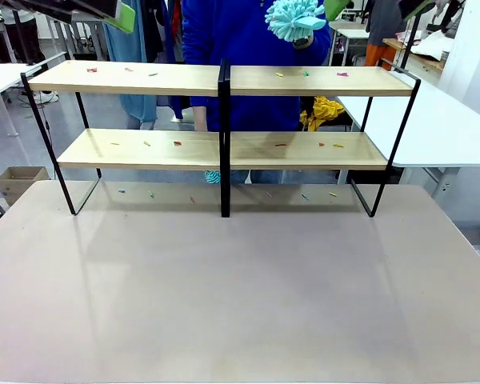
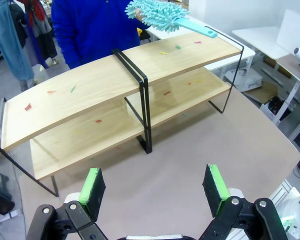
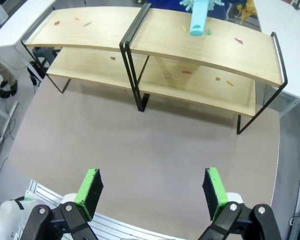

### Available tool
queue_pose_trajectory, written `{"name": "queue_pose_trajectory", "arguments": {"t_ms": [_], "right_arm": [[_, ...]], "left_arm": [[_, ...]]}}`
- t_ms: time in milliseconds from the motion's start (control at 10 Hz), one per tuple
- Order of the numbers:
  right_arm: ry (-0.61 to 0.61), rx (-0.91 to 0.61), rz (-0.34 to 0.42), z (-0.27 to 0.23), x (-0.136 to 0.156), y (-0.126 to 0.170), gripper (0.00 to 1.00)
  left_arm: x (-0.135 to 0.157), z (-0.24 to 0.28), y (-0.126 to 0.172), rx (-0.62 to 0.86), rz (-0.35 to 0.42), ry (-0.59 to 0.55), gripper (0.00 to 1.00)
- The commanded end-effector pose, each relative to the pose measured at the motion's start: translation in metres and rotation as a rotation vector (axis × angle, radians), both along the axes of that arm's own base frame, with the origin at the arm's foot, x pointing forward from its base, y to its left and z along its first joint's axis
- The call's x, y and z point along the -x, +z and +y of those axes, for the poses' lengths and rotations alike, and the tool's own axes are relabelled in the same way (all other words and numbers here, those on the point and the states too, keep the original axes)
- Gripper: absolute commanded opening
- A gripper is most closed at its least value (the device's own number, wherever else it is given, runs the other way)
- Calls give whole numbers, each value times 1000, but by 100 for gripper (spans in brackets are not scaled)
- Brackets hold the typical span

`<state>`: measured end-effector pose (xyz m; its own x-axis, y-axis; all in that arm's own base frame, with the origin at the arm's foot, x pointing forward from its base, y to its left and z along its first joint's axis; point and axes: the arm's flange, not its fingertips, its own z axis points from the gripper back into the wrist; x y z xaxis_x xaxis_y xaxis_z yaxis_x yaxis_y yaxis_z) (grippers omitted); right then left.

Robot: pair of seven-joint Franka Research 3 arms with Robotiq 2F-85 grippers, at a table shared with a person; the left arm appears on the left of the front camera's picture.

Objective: Clean the shelves.
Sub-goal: Pick up the Duster when the human hands it over.

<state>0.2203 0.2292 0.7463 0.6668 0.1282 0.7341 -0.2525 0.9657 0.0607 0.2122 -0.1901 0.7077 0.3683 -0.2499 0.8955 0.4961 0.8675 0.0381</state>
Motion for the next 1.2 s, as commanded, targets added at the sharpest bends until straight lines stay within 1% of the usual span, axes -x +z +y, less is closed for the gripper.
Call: {"name": "queue_pose_trajectory", "arguments": {"t_ms": [0, 200, 400, 600, 700, 800, 1000, 1100], "right_arm": [[19, 7, -18, -6, -5, 7, 100], [67, 22, -23, -5, -6, 12, 100], [133, 53, -64, -4, -7, 16, 100], [141, 46, -56, -5, -6, 20, 100], [155, 38, -75, -6, 4, 17, 100], [201, 24, -114, -9, 16, 12, 100], [246, 5, -103, -19, 41, -8, 100], [244, 4, -108, -21, 55, -18, 100]], "left_arm": [[-1, 1, 0, -5, -12, 1, 100], [-1, 1, 0, -5, -12, 1, 100], [-1, 1, 0, -5, -12, 1, 100], [-1, 1, 0, -5, -12, 1, 100], [-1, 1, 0, -5, -12, 1, 100], [-1, 1, 0, -5, -12, 1, 100], [-1, 1, 0, -5, -12, 1, 100], [-1, 1, 0, -5, -12, 1, 100]]}}
